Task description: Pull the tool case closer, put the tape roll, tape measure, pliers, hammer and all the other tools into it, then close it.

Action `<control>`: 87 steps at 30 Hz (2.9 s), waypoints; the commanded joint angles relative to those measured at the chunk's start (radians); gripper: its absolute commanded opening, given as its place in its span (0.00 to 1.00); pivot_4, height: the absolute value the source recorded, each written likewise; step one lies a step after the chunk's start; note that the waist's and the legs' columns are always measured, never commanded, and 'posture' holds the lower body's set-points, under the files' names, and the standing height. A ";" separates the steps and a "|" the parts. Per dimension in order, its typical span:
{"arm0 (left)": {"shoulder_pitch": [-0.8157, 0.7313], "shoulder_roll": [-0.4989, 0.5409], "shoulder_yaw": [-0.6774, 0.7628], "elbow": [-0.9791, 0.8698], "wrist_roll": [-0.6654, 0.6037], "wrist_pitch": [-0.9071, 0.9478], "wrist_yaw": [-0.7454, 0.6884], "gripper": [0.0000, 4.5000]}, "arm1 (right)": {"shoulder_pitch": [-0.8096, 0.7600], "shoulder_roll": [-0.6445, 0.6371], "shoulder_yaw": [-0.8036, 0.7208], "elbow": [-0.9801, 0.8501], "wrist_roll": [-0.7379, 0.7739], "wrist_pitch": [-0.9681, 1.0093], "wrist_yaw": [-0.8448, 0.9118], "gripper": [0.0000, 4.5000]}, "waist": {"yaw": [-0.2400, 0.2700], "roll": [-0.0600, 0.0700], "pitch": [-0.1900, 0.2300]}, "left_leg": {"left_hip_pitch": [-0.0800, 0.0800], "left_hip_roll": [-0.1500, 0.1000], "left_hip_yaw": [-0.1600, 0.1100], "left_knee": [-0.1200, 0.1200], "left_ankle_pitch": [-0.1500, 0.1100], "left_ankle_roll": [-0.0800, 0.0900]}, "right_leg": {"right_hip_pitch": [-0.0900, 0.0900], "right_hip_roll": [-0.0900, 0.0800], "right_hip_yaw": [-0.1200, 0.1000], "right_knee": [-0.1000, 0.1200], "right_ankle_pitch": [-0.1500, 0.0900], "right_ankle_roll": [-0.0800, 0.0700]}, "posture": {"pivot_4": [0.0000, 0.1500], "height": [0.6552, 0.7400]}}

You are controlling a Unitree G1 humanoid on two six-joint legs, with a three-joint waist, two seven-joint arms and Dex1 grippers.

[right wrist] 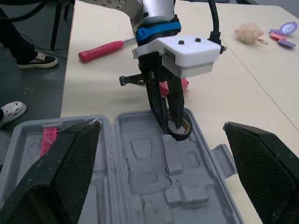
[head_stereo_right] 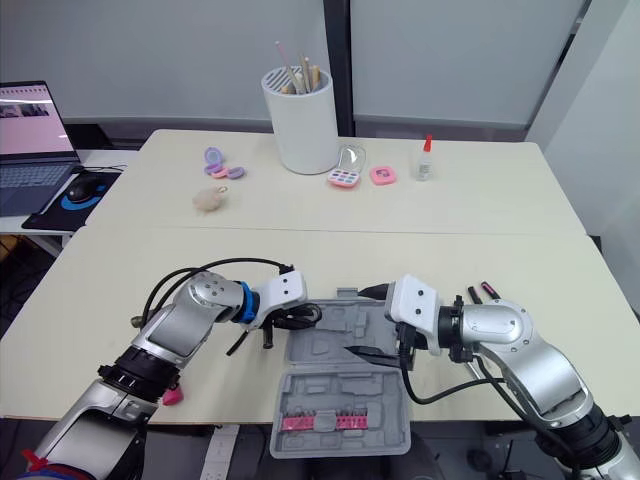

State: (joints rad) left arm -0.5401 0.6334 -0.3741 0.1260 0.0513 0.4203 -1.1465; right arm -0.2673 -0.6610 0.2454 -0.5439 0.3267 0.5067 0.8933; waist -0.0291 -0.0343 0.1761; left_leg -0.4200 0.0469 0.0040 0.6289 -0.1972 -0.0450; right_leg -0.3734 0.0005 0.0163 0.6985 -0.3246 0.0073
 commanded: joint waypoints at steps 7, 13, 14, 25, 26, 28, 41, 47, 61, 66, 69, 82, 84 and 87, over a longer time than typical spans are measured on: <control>0.059 0.042 0.170 -0.142 -0.117 0.026 0.040 0.21 | -0.011 -0.007 -0.033 -0.008 0.008 -0.027 0.008 1.00 | 0.001 0.000 0.000 | 0.000 0.000 0.000 0.000 0.000 0.000 | 0.000 0.000 0.000 0.000 0.000 0.000 | 1.00 1.00; 0.196 -0.110 0.293 -0.134 -0.237 -0.097 0.147 0.21 | -0.019 0.001 -0.031 -0.007 0.009 -0.027 0.004 1.00 | 0.001 0.000 0.000 | 0.000 0.000 0.000 0.000 0.000 0.000 | 0.001 -0.003 0.000 0.000 0.000 0.000 | 1.00 1.00; 0.214 -0.128 0.300 -0.119 -0.236 -0.126 0.168 0.21 | -0.020 -0.001 -0.032 -0.008 0.009 -0.026 0.005 1.00 | 0.001 0.000 0.000 | 0.000 0.001 0.000 0.000 0.000 0.000 | 0.000 -0.003 0.000 0.000 0.000 0.000 | 1.00 1.00; 0.255 -0.194 0.236 0.086 -0.152 -0.297 0.276 0.21 | -0.024 -0.022 -0.046 -0.016 0.013 -0.019 0.012 1.00 | 0.002 0.000 0.000 | 0.001 0.000 0.000 0.000 0.000 0.000 | 0.001 -0.003 0.000 0.000 0.000 0.000 | 1.00 1.00; 0.254 -0.198 0.228 0.104 -0.145 -0.304 0.276 0.21 | -0.024 -0.024 -0.047 -0.018 0.013 -0.017 0.012 1.00 | 0.002 0.000 0.000 | 0.001 -0.001 0.000 0.000 0.000 0.000 | 0.001 -0.003 0.000 0.000 0.000 0.000 | 1.00 1.00; 0.251 -0.202 0.217 0.123 -0.140 -0.314 0.270 0.21 | -0.023 -0.027 -0.049 -0.020 0.014 -0.016 0.012 1.00 | 0.002 0.000 0.000 | 0.001 0.000 0.000 0.000 0.000 0.000 | 0.001 -0.003 0.000 0.000 0.000 0.000 | 1.00 1.00; 0.255 -0.185 0.219 0.114 -0.145 -0.320 0.251 0.21 | -0.024 -0.039 -0.063 -0.012 0.017 -0.016 0.010 1.00 | 0.002 0.000 -0.001 | 0.003 0.000 0.000 0.000 0.000 0.000 | 0.003 -0.002 0.000 0.000 0.000 0.000 | 1.00 1.00; 0.201 -0.079 0.321 -0.015 -0.274 -0.263 0.143 0.21 | -0.033 -0.067 -0.135 0.083 0.016 -0.074 0.037 1.00 | 0.002 0.000 0.000 | 0.002 0.000 0.000 0.000 0.000 0.000 | 0.003 -0.002 -0.001 0.000 0.000 0.000 | 1.00 1.00; 0.435 0.488 0.870 0.083 -0.519 0.064 -0.109 0.99 | 0.064 -0.379 -0.600 0.442 0.154 -0.078 0.286 1.00 | -0.001 0.002 0.002 | 0.003 0.002 0.002 -0.002 0.000 0.000 | 0.001 -0.006 0.000 -0.001 0.000 0.000 | 1.00 1.00; 0.488 0.576 0.963 0.340 -0.477 -0.017 -0.138 0.99 | 0.118 -0.398 -0.675 0.568 0.140 -0.113 0.314 1.00 | -0.002 0.002 0.002 | 0.003 0.002 0.003 -0.002 0.000 0.000 | 0.000 -0.007 0.000 -0.001 -0.001 -0.001 | 1.00 1.00; 0.494 0.613 0.973 0.480 -0.447 -0.085 -0.145 0.99 | 0.149 -0.407 -0.699 0.660 0.114 -0.167 0.334 1.00 | -0.001 0.002 0.002 | 0.003 0.002 0.003 -0.003 0.000 0.000 | 0.000 -0.007 0.000 -0.001 -0.001 -0.002 | 1.00 1.00; 0.457 0.615 0.933 0.608 -0.403 -0.156 -0.107 0.99 | 0.178 -0.414 -0.696 0.775 0.086 -0.237 0.335 1.00 | -0.002 0.002 0.002 | 0.003 0.002 0.006 -0.003 0.000 0.000 | -0.001 -0.009 0.001 -0.001 -0.001 -0.001 | 1.00 1.00; 0.455 0.614 0.930 0.605 -0.399 -0.156 -0.108 0.99 | 0.174 -0.413 -0.692 0.767 0.088 -0.231 0.328 1.00 | -0.002 0.002 0.002 | 0.003 0.002 0.006 -0.003 0.000 0.000 | -0.001 -0.009 0.001 -0.001 -0.001 -0.001 | 1.00 1.00; 0.455 0.610 0.929 0.603 -0.398 -0.154 -0.105 0.99 | 0.169 -0.412 -0.686 0.772 0.086 -0.236 0.325 1.00 | -0.002 0.002 0.002 | 0.003 0.002 0.006 -0.003 0.000 0.000 | -0.001 -0.009 0.001 -0.001 -0.001 -0.001 | 1.00 1.00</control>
State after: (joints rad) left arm -0.0772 1.2284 0.5509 0.7401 -0.3492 0.2754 -1.2547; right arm -0.0884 -1.0598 -0.4177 0.2426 0.4103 0.2800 1.2194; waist -0.0309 -0.0319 0.1781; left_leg -0.4168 0.0486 0.0101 0.6254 -0.1973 -0.0450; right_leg -0.3743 -0.0085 0.0173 0.6977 -0.3256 0.0058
